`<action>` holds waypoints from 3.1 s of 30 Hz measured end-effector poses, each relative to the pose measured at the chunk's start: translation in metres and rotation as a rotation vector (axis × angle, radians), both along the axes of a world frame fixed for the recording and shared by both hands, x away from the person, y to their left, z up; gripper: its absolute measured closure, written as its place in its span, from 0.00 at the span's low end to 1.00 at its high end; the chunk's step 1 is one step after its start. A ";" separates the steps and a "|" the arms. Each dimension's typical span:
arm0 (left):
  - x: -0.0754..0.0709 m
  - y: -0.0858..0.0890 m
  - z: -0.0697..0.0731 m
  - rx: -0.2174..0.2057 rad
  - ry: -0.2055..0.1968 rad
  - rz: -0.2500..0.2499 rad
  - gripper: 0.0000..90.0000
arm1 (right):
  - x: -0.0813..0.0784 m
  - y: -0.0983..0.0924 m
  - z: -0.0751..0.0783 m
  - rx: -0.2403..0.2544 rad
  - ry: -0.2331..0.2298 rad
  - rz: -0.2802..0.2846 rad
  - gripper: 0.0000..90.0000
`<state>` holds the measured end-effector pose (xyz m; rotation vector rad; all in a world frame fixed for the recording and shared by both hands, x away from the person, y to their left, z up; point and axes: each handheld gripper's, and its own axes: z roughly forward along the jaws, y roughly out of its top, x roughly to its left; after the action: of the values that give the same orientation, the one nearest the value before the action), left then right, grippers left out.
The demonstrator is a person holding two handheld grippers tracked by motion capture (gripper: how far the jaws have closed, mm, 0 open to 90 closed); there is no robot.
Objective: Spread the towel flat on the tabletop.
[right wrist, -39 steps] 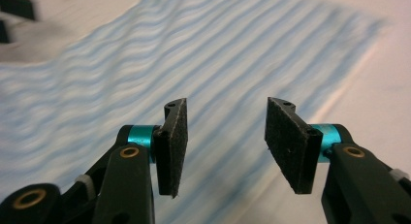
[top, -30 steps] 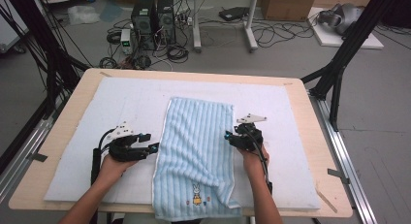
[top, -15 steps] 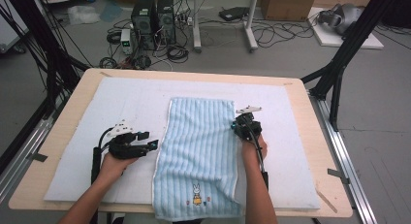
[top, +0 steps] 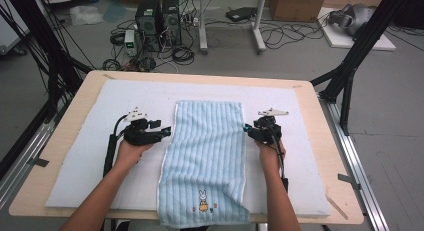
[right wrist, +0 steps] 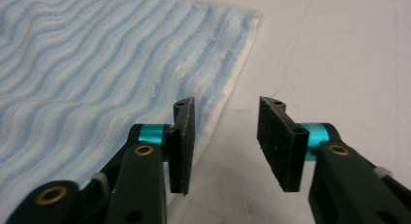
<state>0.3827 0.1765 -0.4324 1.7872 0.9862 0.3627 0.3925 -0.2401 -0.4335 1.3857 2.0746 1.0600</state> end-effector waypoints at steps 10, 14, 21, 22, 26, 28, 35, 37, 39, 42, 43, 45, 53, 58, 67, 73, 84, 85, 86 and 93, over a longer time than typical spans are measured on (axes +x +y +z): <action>0.062 -0.025 -0.010 0.058 0.104 0.061 0.48 | -0.014 -0.021 0.004 -0.001 -0.007 0.016 0.61; 0.080 -0.034 -0.017 0.102 0.133 0.071 0.56 | -0.007 -0.022 -0.001 0.011 -0.004 0.014 0.62; 0.093 -0.031 -0.018 0.177 0.101 0.147 0.98 | 0.018 -0.013 -0.004 0.036 0.031 -0.004 0.64; 0.095 -0.030 -0.018 0.164 0.102 0.167 0.98 | 0.020 -0.011 -0.004 0.034 0.026 -0.005 0.65; 0.100 -0.024 -0.018 0.124 0.117 0.164 0.86 | 0.028 0.000 -0.003 0.037 0.035 0.002 0.65; 0.099 -0.024 -0.018 0.093 0.141 0.142 0.71 | 0.032 0.007 -0.005 0.053 0.025 0.024 0.65; 0.093 -0.033 -0.017 0.155 0.139 0.107 0.62 | 0.043 0.019 -0.016 0.060 0.054 0.048 0.75; 0.092 -0.033 -0.017 0.177 0.127 0.104 0.70 | 0.047 0.022 -0.017 0.060 0.066 0.064 0.75; 0.092 -0.032 -0.017 0.180 0.121 0.094 0.86 | 0.052 0.027 -0.017 0.068 0.072 0.068 0.76; 0.092 -0.035 -0.017 0.195 0.103 0.099 0.97 | 0.056 0.035 -0.013 -0.035 0.073 0.083 0.95; 0.093 -0.035 -0.017 0.203 0.094 0.103 0.97 | 0.059 0.037 -0.011 -0.077 0.069 0.092 0.96; 0.094 -0.038 -0.018 0.218 0.074 0.122 0.97 | 0.063 0.043 -0.009 -0.151 0.056 0.061 0.96; 0.095 -0.037 -0.016 0.164 0.082 0.145 0.58 | 0.070 0.047 -0.013 -0.194 -0.020 -0.028 0.80; 0.086 -0.031 -0.015 0.144 0.111 0.113 0.55 | 0.061 0.037 -0.004 -0.096 -0.022 0.005 0.70; 0.073 -0.036 -0.018 0.202 0.084 0.070 0.98 | 0.019 0.018 -0.008 -0.039 0.039 0.095 0.70; 0.080 -0.036 -0.019 0.199 0.088 0.139 0.98 | 0.013 0.025 -0.009 -0.094 0.073 0.145 0.96; 0.071 -0.021 -0.017 0.096 0.119 0.096 0.69 | 0.011 0.018 -0.004 -0.021 0.059 0.121 0.66; 0.068 -0.020 -0.016 0.107 0.106 0.083 0.69 | 0.008 0.018 -0.002 0.003 0.060 0.138 0.65; 0.064 -0.018 -0.015 0.095 0.086 0.074 0.69 | 0.005 0.019 0.000 -0.007 0.053 0.149 0.65; 0.033 -0.011 -0.007 0.050 0.041 -0.017 0.70 | -0.028 0.020 0.004 -0.010 0.015 0.241 0.67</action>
<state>0.4153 0.1658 -0.4393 1.8536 0.9972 0.3438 0.3640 -0.2200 -0.4299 1.1626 2.2982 1.1341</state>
